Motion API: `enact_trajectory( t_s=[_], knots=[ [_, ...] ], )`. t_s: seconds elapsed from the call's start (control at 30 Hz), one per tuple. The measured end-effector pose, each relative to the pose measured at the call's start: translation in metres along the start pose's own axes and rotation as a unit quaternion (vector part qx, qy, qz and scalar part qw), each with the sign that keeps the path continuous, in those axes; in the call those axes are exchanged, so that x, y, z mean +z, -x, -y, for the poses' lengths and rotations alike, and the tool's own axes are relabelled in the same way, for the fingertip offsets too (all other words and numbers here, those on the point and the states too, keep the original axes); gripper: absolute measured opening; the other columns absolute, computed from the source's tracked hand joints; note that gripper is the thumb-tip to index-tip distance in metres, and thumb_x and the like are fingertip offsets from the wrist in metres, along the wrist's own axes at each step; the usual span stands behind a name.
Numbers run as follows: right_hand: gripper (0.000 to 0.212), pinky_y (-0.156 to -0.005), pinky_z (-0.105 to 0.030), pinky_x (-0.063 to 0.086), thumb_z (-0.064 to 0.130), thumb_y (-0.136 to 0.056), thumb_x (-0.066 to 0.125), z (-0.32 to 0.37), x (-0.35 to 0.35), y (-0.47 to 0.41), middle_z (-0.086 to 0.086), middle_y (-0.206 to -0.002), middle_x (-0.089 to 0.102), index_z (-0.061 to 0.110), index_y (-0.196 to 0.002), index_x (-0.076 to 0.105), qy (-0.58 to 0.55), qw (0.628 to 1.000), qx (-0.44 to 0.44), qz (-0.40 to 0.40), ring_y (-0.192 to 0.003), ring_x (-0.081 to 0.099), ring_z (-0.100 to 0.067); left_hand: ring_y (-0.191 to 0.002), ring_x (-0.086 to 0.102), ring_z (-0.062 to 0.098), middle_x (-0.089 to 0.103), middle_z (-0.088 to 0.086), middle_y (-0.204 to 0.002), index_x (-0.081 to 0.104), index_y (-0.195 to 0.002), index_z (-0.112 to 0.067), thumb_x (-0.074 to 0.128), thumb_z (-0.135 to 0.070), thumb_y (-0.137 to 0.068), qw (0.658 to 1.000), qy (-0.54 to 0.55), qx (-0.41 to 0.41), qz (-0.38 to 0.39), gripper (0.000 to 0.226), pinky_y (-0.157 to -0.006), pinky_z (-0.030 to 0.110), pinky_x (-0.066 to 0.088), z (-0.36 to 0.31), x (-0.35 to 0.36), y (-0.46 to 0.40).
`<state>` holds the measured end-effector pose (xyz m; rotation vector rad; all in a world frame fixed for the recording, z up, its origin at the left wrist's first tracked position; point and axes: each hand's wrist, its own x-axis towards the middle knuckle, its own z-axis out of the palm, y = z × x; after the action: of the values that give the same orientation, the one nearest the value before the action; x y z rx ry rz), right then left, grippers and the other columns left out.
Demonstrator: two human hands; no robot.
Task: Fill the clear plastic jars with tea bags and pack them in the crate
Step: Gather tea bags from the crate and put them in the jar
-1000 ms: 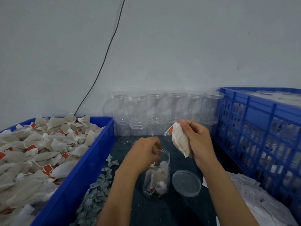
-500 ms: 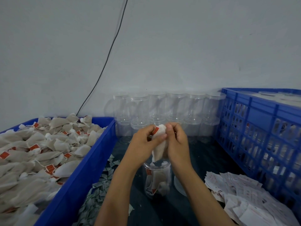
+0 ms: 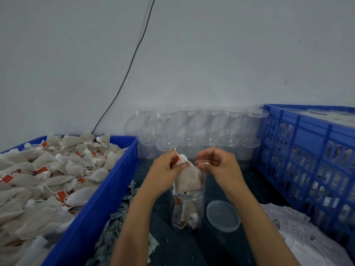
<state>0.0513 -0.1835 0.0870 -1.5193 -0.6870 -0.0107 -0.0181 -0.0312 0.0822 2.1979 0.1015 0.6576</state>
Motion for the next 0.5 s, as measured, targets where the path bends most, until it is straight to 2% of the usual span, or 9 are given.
enact_trajectory(
  t_s=[0.1, 0.17, 0.23, 0.33, 0.43, 0.5],
  knots=[
    [0.023, -0.071, -0.018, 0.055, -0.013, -0.078, 0.066, -0.002, 0.0, -0.001, -0.003, -0.083, 0.073, 0.008, -0.086, 0.067, -0.027, 0.999, -0.014, -0.017, -0.08, 0.071, -0.012, -0.081, 0.058, 0.016, 0.062, 0.001, -0.084, 0.059, -0.087, -0.009, 0.062, -0.024, -0.091, 0.998, -0.039, 0.014, -0.039, 0.016, -0.075, 0.024, 0.047, -0.001, -0.004, 0.0],
    [0.02, -0.074, -0.02, 0.056, -0.01, -0.079, 0.067, -0.002, 0.006, -0.001, -0.004, -0.085, 0.073, 0.008, -0.087, 0.067, -0.006, 1.0, -0.015, 0.007, -0.083, 0.071, -0.016, -0.08, 0.058, 0.014, 0.06, -0.001, -0.082, 0.057, -0.084, -0.011, 0.062, -0.023, -0.092, 0.997, -0.037, 0.009, -0.072, 0.015, -0.074, 0.025, 0.047, 0.0, -0.01, 0.0],
    [0.017, -0.076, -0.016, 0.054, -0.005, -0.079, 0.07, -0.004, 0.012, 0.0, 0.001, -0.089, 0.069, 0.011, -0.085, 0.066, 0.09, 0.994, -0.039, 0.038, -0.084, 0.066, -0.012, -0.08, 0.056, 0.007, 0.057, -0.009, -0.081, 0.054, -0.081, -0.022, 0.062, -0.023, -0.091, 0.996, -0.031, 0.007, -0.08, 0.013, -0.069, 0.017, 0.044, 0.001, -0.015, 0.0],
    [0.017, -0.069, -0.006, 0.043, 0.01, -0.083, 0.071, -0.005, 0.013, 0.001, 0.013, -0.09, 0.056, 0.023, -0.082, 0.061, 0.281, 0.953, -0.102, 0.039, -0.081, 0.054, 0.003, -0.076, 0.055, 0.004, 0.056, -0.012, -0.079, 0.051, -0.076, -0.031, 0.063, -0.023, -0.091, 0.998, -0.032, 0.006, -0.061, 0.021, -0.064, 0.011, 0.037, 0.002, -0.017, 0.001],
    [0.015, -0.066, -0.006, 0.042, 0.012, -0.09, 0.062, -0.003, 0.005, 0.001, 0.017, -0.081, 0.061, 0.024, -0.082, 0.065, 0.322, 0.938, -0.116, 0.054, -0.075, 0.057, 0.004, -0.07, 0.055, 0.005, 0.057, -0.009, -0.076, 0.053, -0.074, -0.027, 0.066, -0.02, -0.088, 0.997, -0.032, 0.008, -0.065, 0.02, -0.061, 0.009, 0.04, 0.002, -0.015, 0.001],
    [0.022, -0.067, -0.013, 0.046, 0.006, -0.092, 0.055, -0.003, 0.002, 0.0, 0.014, -0.079, 0.065, 0.023, -0.084, 0.066, 0.34, 0.932, -0.111, 0.067, -0.073, 0.06, 0.001, -0.074, 0.058, 0.004, 0.06, -0.009, -0.083, 0.053, -0.083, -0.029, 0.068, -0.019, -0.087, 0.997, -0.007, 0.005, -0.076, 0.018, -0.063, 0.007, 0.045, -0.001, -0.011, 0.0]
  ],
)
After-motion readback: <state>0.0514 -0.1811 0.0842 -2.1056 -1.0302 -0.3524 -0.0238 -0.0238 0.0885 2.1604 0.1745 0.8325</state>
